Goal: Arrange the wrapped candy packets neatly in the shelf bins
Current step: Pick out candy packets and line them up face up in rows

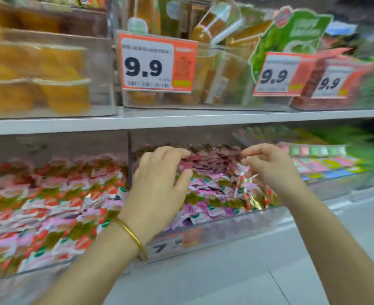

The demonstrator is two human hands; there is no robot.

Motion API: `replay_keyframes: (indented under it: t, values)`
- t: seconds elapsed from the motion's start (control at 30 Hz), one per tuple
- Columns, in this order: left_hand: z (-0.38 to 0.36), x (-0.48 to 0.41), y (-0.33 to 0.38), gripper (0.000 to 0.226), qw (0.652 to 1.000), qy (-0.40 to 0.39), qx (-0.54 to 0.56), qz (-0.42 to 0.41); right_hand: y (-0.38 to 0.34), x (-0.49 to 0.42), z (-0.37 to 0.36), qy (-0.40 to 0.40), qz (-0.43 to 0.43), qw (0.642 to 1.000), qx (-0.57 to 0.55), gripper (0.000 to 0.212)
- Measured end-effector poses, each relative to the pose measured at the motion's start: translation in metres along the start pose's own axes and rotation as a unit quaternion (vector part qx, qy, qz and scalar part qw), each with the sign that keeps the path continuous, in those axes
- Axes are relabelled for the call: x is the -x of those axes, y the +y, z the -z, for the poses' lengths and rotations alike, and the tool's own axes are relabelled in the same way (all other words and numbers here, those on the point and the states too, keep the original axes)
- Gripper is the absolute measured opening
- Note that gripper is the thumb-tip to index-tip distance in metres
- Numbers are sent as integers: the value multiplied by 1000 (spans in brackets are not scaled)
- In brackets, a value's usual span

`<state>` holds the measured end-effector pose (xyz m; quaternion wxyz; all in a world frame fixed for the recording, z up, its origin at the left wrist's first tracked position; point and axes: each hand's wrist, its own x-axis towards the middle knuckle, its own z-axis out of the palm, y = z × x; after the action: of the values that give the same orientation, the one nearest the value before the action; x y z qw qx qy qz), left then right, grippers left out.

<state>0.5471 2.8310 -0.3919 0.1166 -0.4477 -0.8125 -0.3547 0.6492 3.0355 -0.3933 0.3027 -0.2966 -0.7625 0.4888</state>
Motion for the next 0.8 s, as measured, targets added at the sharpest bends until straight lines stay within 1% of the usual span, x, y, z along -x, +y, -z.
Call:
replay_keyframes:
  t: [0.1, 0.17, 0.23, 0.33, 0.4, 0.5, 0.53, 0.67, 0.73, 0.8]
  values:
    - [-54, -17, 28, 30, 995, -81, 47, -13, 26, -6, 32, 44, 15, 992, 120, 17]
    - [-77, -25, 34, 29, 991, -121, 48, -9, 37, -10, 39, 44, 49, 972, 224, 20]
    - [-91, -27, 33, 27, 990, -131, 58, 10, 45, -12, 41, 15, 77, 949, 305, 24]
    - [-98, -31, 29, 24, 986, -124, 98, 46, 46, -19, 39, -60, 99, 900, 420, 45]
    - [-98, -35, 30, 22, 977, -124, 149, 84, 43, -23, 33, -103, 71, 868, 481, 61]
    - [-98, -36, 32, 21, 969, -119, 184, 112, 42, -26, 23, -144, 45, 827, 542, 69]
    - [-98, -36, 32, 20, 967, -122, 192, 117, 43, -27, 21, -148, 44, 823, 546, 72]
    - [-97, -36, 32, 19, 961, -129, 213, 124, 42, -30, 21, -136, 45, 836, 529, 78]
    - [-96, -35, 33, 19, 961, -129, 215, 120, 41, -31, 22, -133, 63, 830, 538, 73]
    - [-95, -35, 34, 19, 960, -129, 219, 119, 39, -30, 25, -132, 87, 841, 518, 59]
